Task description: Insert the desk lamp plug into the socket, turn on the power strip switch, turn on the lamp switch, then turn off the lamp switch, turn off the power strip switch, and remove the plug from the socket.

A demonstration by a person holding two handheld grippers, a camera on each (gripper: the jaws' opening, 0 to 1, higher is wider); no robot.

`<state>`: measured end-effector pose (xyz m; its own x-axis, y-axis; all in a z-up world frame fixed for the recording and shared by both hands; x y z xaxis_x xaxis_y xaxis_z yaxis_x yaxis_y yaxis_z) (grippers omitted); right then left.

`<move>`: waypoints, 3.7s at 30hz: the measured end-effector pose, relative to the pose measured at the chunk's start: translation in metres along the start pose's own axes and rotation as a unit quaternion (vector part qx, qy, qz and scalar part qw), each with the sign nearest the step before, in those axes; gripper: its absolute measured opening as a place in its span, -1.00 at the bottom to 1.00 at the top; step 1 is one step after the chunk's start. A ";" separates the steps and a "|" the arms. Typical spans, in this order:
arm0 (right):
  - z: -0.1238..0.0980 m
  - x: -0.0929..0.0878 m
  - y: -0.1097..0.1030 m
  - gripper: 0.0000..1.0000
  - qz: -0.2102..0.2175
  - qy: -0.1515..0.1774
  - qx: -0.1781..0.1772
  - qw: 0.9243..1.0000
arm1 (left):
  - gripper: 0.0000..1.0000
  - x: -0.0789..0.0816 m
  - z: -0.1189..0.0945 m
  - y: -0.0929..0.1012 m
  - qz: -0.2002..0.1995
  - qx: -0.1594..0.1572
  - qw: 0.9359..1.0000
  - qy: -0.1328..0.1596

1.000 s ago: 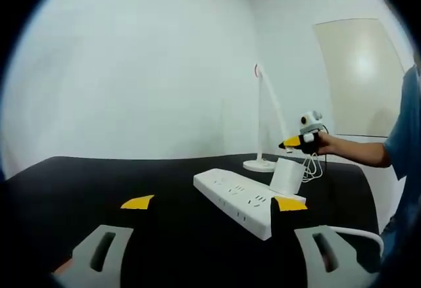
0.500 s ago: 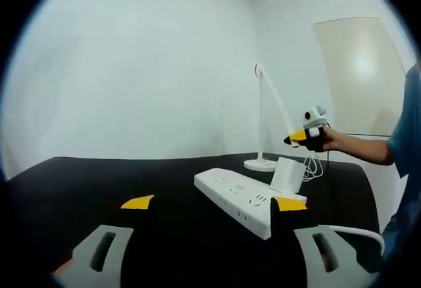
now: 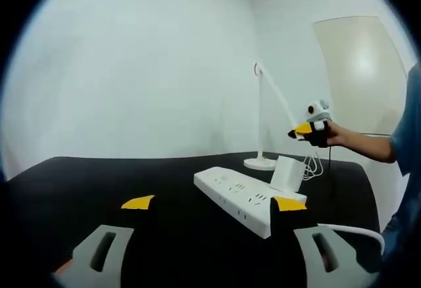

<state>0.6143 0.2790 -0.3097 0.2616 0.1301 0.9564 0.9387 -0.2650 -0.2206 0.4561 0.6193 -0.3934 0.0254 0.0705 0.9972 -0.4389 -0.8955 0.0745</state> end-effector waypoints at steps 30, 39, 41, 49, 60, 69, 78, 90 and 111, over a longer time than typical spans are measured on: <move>-0.012 0.022 -0.041 -0.67 0.039 0.016 0.032 0.999 | 0.30 0.002 0.016 0.066 0.003 0.001 1.000 -0.003; -0.014 0.029 -0.048 -0.66 0.042 0.016 0.039 0.998 | 0.29 0.002 0.020 0.081 0.003 0.003 1.000 -0.003; -0.014 0.030 -0.050 -0.66 0.042 0.016 0.040 0.998 | 0.29 0.002 0.021 0.083 0.003 0.003 1.000 -0.004; -0.017 0.037 -0.056 -0.65 0.043 0.016 0.049 0.998 | 0.29 0.001 0.022 0.089 0.003 0.003 1.000 -0.006; -0.021 0.043 -0.063 -0.64 0.052 0.021 0.061 0.997 | 0.28 -0.010 0.015 0.083 -0.032 0.024 0.999 -0.032; -0.023 0.051 -0.068 -0.63 0.055 0.024 0.072 0.996 | 0.28 -0.001 0.010 0.039 -0.005 0.017 1.000 -0.010; -0.027 0.057 -0.076 -0.62 0.061 0.026 0.080 0.995 | 0.27 0.001 0.013 0.056 0.011 0.017 1.000 -0.011; -0.028 0.062 -0.081 -0.63 0.086 0.020 0.083 0.993 | 0.27 0.002 0.013 0.064 0.012 0.021 1.000 -0.003; -0.038 0.077 -0.105 -0.66 0.166 0.023 0.124 0.978 | 0.24 0.002 0.012 0.064 0.010 0.022 1.000 0.014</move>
<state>0.5274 0.2806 -0.2061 0.5567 0.0321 0.8301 0.8305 -0.0442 -0.5552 0.4388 0.5572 -0.3870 -0.0076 0.0638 0.9979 -0.3994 -0.9151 0.0555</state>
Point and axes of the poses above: the point that each gripper's makers call its tool centre point, and the gripper's own axes: z roughly forward along the fingers, y roughly to its right, x roughly out of its top, the point moved 4 cm from there along -z, roughly backward along the fingers, and after that the axes turned 15 degrees about -x, right-handed, at the moved point
